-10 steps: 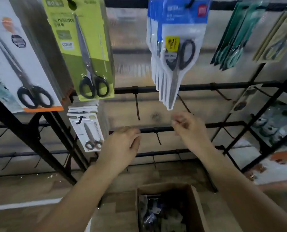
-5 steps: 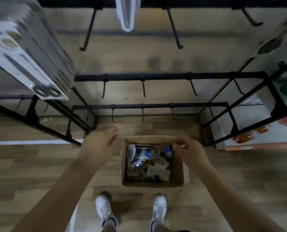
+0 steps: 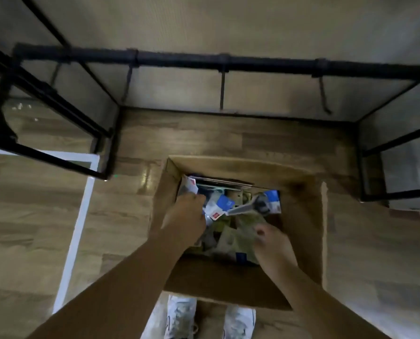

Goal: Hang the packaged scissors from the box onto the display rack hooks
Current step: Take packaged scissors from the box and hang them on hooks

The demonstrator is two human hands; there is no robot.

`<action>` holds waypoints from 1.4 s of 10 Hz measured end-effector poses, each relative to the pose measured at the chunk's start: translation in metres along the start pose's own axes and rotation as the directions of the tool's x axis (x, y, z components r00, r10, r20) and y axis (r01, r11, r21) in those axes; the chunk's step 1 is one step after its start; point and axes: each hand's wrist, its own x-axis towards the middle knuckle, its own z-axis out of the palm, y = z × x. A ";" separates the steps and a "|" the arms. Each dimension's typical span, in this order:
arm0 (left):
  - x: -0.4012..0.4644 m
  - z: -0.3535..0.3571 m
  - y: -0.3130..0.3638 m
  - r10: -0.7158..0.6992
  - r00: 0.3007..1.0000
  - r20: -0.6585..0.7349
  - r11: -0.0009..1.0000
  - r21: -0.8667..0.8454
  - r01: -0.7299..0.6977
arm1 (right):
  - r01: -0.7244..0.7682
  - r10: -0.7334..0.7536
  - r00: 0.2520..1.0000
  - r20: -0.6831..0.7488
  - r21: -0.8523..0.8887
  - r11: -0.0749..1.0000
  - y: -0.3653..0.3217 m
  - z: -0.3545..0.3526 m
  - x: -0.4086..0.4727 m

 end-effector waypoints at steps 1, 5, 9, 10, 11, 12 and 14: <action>0.053 0.063 -0.022 0.023 0.999 0.039 0.999 0.047 -0.025 | 0.090 -0.103 0.992 -0.072 -0.163 0.982 -0.001 0.030 0.083; 0.081 0.160 -0.074 -0.025 0.974 0.225 0.994 0.108 0.001 | 0.179 -0.204 0.977 0.063 -0.762 0.623 -0.016 0.097 0.227; -0.042 0.036 -0.016 -0.059 0.919 0.390 0.998 -0.009 0.068 | 0.171 -0.150 0.985 0.084 -0.584 0.793 -0.006 -0.003 0.035; -0.086 -0.047 0.023 -0.032 0.910 0.414 0.969 -0.210 0.130 | 0.198 -0.210 0.977 0.025 -0.459 0.866 -0.030 -0.053 -0.052; -0.128 -0.129 0.053 -0.024 0.950 0.311 0.942 -0.310 0.126 | 0.243 -0.244 0.968 0.063 -0.487 0.839 -0.057 -0.107 -0.132; -0.176 -0.200 0.082 -0.045 0.959 0.281 0.927 -0.345 0.145 | 0.246 -0.267 0.962 -0.054 -0.253 0.936 -0.086 -0.163 -0.209; -0.255 -0.317 0.142 0.156 0.976 0.150 0.932 -0.350 -0.095 | 0.479 -0.451 0.863 -0.229 0.083 0.874 -0.130 -0.247 -0.348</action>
